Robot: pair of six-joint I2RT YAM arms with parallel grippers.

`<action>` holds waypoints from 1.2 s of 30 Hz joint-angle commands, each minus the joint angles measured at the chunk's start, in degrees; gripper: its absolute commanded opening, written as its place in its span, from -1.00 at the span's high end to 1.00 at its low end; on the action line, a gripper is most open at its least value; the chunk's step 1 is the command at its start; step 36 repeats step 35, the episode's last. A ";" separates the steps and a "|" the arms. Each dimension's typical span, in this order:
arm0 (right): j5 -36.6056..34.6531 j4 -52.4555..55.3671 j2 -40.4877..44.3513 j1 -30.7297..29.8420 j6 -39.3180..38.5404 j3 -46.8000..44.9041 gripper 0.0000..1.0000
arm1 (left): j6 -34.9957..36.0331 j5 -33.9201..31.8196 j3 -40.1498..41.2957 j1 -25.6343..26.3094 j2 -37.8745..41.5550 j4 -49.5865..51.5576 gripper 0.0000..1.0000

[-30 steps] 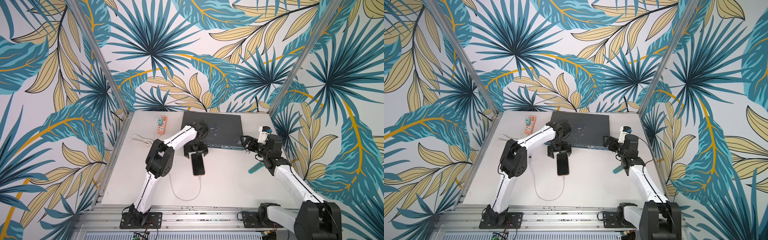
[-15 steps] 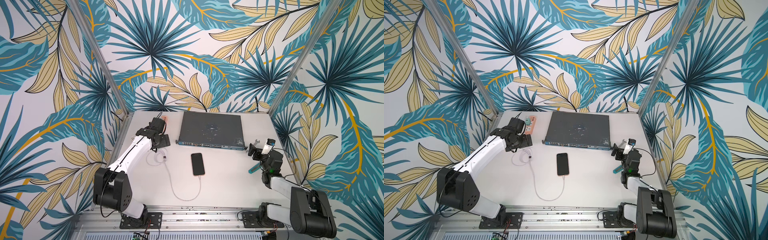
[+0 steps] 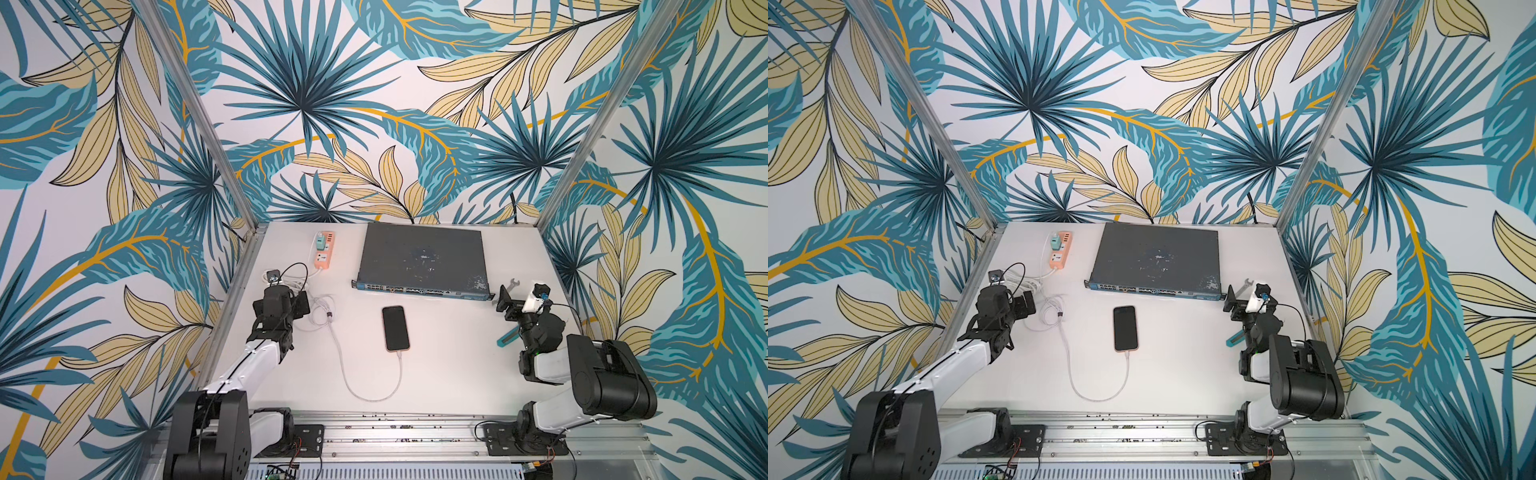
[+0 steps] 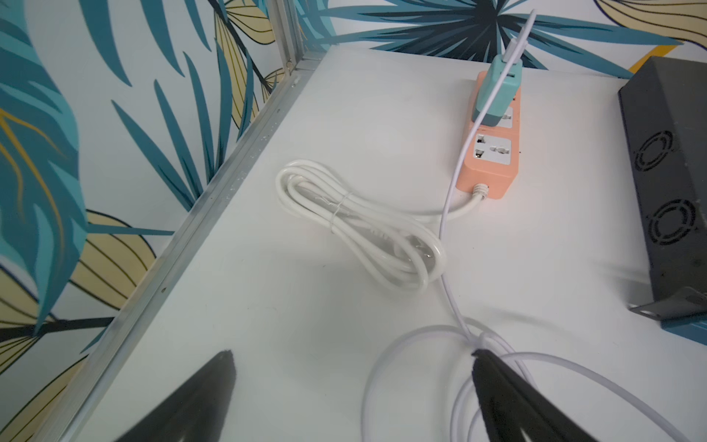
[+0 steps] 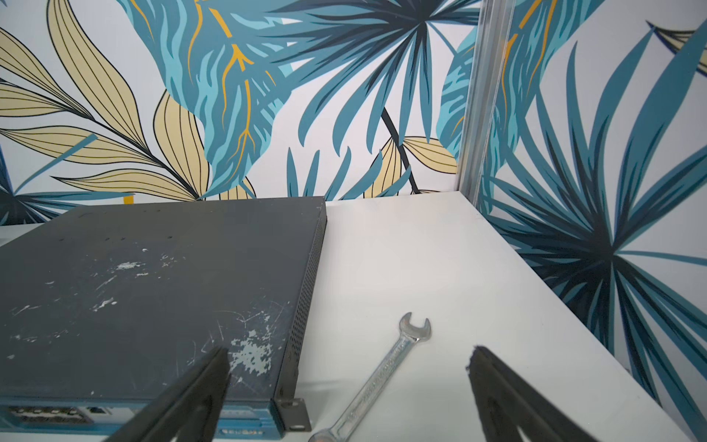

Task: Plug the charging cable into the phone
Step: Reset both arms

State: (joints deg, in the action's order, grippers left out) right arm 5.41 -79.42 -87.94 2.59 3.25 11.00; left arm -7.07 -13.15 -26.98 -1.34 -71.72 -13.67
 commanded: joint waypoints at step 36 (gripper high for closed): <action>-3.29 -5.81 0.04 0.22 0.81 -2.02 -0.99 | 11.21 10.75 5.41 3.34 -17.61 -40.96 -1.00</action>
